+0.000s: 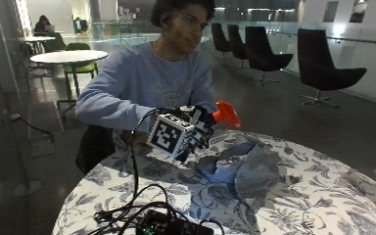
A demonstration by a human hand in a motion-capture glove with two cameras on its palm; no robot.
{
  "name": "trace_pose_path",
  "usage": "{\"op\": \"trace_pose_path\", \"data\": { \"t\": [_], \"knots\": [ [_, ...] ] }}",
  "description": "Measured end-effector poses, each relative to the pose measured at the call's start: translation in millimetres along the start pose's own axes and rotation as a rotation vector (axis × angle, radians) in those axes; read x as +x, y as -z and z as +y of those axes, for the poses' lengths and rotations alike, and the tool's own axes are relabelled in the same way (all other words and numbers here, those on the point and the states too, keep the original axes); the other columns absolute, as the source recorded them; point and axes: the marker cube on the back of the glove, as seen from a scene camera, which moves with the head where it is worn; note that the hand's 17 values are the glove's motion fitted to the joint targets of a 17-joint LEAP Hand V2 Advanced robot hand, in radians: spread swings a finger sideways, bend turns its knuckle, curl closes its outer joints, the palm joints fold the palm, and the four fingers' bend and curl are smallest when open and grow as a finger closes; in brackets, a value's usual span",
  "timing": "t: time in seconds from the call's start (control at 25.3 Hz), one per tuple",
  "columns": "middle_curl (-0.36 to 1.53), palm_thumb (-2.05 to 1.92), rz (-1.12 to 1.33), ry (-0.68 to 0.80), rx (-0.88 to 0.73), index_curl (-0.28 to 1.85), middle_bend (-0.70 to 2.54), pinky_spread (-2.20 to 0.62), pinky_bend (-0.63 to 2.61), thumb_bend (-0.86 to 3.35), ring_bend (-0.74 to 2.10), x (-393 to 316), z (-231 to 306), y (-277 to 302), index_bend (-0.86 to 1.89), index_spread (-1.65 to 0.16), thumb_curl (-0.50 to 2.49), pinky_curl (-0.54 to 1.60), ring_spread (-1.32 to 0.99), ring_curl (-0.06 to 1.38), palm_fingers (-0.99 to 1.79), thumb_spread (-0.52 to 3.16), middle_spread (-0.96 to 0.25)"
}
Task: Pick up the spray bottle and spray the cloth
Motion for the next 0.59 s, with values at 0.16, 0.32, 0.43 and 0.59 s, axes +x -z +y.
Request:
{"op": "trace_pose_path", "data": {
  "t": [0.16, 0.32, 0.43, 0.59],
  "knots": [
    [0.48, 0.92, -0.006, 0.126, 0.038, 0.21, 0.19, 0.24, 0.39, -0.02, 0.63, -14.1, -1.8, -5.2, 0.08, -0.17, 0.72, 0.38, 0.02, 0.42, 1.04, 0.7, -0.04],
    [0.48, 0.91, -0.002, 0.326, 0.08, 0.21, 0.19, 0.24, 0.38, -0.02, 0.64, -39.7, -8.5, -24.6, 0.09, -0.17, 0.73, 0.37, 0.02, 0.42, 1.04, 0.7, -0.04],
    [0.49, 0.91, -0.001, 0.488, 0.06, 0.22, 0.2, 0.24, 0.36, -0.02, 0.63, -61.3, -20.4, -53.9, 0.1, -0.18, 0.73, 0.37, 0.01, 0.42, 1.02, 0.7, -0.05],
    [0.49, 0.92, -0.026, 0.648, 0.013, 0.22, 0.2, 0.22, 0.32, -0.02, 0.62, -88.7, -50.0, -101.5, 0.11, -0.21, 0.74, 0.36, 0.0, 0.42, 0.98, 0.7, -0.06]
  ]
}}
